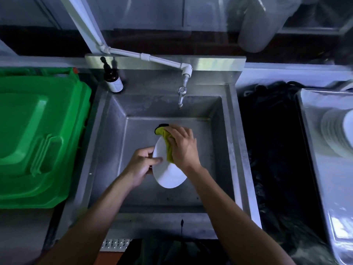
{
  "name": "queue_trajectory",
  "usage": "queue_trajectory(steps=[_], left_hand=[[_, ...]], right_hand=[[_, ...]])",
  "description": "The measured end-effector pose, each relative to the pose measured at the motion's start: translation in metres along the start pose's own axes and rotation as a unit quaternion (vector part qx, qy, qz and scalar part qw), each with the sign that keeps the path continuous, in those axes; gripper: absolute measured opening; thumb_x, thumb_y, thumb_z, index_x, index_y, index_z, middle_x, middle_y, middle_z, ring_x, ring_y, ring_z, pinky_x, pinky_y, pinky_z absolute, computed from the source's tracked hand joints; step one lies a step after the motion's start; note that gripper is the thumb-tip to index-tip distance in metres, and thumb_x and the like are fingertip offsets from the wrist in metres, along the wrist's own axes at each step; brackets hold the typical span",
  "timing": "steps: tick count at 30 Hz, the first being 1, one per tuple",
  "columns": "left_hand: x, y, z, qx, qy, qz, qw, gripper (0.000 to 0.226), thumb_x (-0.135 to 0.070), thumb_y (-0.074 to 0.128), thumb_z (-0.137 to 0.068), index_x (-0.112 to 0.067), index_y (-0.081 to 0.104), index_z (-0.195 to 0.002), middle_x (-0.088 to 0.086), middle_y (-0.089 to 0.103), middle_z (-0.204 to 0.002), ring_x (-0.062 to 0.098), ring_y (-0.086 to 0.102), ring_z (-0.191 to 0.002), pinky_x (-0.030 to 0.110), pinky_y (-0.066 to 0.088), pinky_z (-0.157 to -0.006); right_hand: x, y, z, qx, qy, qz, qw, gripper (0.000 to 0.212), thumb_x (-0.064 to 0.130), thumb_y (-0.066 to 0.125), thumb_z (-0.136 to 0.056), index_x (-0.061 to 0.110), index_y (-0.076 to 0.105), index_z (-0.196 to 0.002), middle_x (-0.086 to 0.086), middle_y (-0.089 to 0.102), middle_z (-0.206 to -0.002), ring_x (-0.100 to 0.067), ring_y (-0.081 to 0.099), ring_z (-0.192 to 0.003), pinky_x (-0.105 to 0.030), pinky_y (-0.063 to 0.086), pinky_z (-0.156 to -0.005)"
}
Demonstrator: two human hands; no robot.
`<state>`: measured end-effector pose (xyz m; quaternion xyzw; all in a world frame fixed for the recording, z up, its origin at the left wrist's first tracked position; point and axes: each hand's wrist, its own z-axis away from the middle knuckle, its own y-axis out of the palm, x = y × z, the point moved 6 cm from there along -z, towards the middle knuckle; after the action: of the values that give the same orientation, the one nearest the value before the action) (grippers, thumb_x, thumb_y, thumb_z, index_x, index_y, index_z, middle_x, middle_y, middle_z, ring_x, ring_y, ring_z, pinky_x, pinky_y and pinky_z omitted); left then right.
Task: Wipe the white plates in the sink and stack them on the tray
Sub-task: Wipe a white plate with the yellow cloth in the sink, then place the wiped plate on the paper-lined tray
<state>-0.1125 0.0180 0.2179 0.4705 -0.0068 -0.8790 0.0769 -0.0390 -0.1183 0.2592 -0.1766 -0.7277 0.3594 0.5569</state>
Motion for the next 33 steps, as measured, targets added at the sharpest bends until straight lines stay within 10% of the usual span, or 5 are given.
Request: queue_trajectory(steps=[16,24,29,33], left_hand=[[-0.038,0.047,-0.044,0.079,0.130,-0.230,0.961,0.031,0.002,0.061,-0.087,-0.024,0.074,-0.096,0.002,0.078,-0.094,0.025,0.072,-0.093,0.039,0.055,-0.080],[-0.096,0.133,-0.026,0.087,0.275,-0.364,0.885,0.023,-0.007,0.048,-0.075,-0.019,0.032,-0.064,-0.011,0.028,-0.058,0.009,0.024,-0.054,0.029,0.016,-0.052],[-0.124,0.219,-0.019,0.093,0.341,-0.422,0.835,0.033,0.003,0.048,-0.078,-0.020,0.029,-0.064,-0.005,0.031,-0.057,0.023,0.031,-0.057,0.035,0.022,-0.053],[-0.138,0.297,-0.006,0.090,0.431,-0.508,0.741,0.028,0.007,0.050,-0.080,-0.014,0.062,-0.093,0.009,0.051,-0.062,0.039,0.051,-0.058,0.032,0.028,-0.052]], right_hand=[[-0.033,-0.065,0.036,-0.129,0.098,0.051,0.985,0.042,0.024,0.045,-0.091,0.015,0.068,-0.125,-0.004,0.065,-0.129,-0.036,0.059,-0.105,-0.050,0.051,-0.086],[-0.075,-0.134,0.091,-0.211,0.187,0.045,0.958,0.034,0.025,0.045,-0.096,0.022,0.069,-0.120,0.004,0.067,-0.123,-0.030,0.058,-0.101,-0.047,0.050,-0.087],[-0.114,-0.186,0.115,-0.213,0.213,0.086,0.950,0.030,0.020,0.050,-0.099,0.023,0.069,-0.122,0.007,0.065,-0.128,-0.028,0.058,-0.106,-0.047,0.049,-0.088],[-0.148,-0.238,0.134,-0.212,0.213,0.093,0.949,0.031,0.023,0.047,-0.100,0.033,0.069,-0.121,0.014,0.064,-0.127,-0.023,0.058,-0.109,-0.044,0.049,-0.089]])
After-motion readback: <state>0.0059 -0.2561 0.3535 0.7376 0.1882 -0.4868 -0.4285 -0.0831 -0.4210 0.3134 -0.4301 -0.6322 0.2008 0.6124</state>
